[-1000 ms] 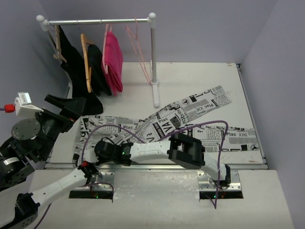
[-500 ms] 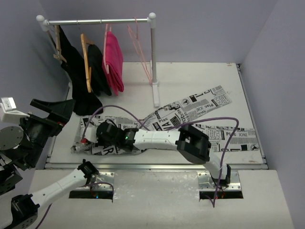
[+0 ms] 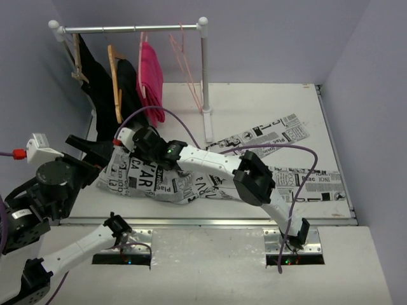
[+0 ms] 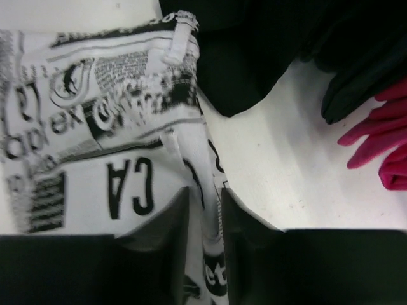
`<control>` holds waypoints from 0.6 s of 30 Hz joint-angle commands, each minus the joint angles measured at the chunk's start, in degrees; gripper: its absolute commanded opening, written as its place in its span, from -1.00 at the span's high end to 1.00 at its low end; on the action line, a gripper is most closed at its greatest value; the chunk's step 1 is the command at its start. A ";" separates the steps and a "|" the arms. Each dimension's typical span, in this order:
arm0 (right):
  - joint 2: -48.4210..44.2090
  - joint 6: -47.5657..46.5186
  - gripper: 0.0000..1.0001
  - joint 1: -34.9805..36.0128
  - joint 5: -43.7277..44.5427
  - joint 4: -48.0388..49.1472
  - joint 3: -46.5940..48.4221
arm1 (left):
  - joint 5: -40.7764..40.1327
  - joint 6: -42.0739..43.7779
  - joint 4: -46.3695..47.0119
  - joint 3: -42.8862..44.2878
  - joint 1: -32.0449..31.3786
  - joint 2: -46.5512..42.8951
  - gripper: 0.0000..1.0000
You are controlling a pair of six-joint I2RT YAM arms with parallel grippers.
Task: Place the trousers on the hanger
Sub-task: Fold the trousers at the center of the board.
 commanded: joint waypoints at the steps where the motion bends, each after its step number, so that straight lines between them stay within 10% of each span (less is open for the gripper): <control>1: 2.67 2.22 0.14 0.51 -0.48 -1.55 3.12 | -1.52 -7.53 -3.12 -4.13 0.30 0.88 -1.00; 3: 2.33 2.89 -0.19 0.34 1.30 -3.00 4.13 | -1.08 -10.41 -3.12 -6.96 0.30 0.50 -1.00; 7: -3.91 10.28 -0.21 -2.99 3.51 -7.95 1.58 | -1.72 -13.92 -2.46 -12.98 0.30 2.76 -1.00; 18: -42.43 32.38 -0.50 -26.87 -1.66 -12.81 -43.47 | -4.85 -19.07 3.97 -21.73 2.53 23.96 -1.00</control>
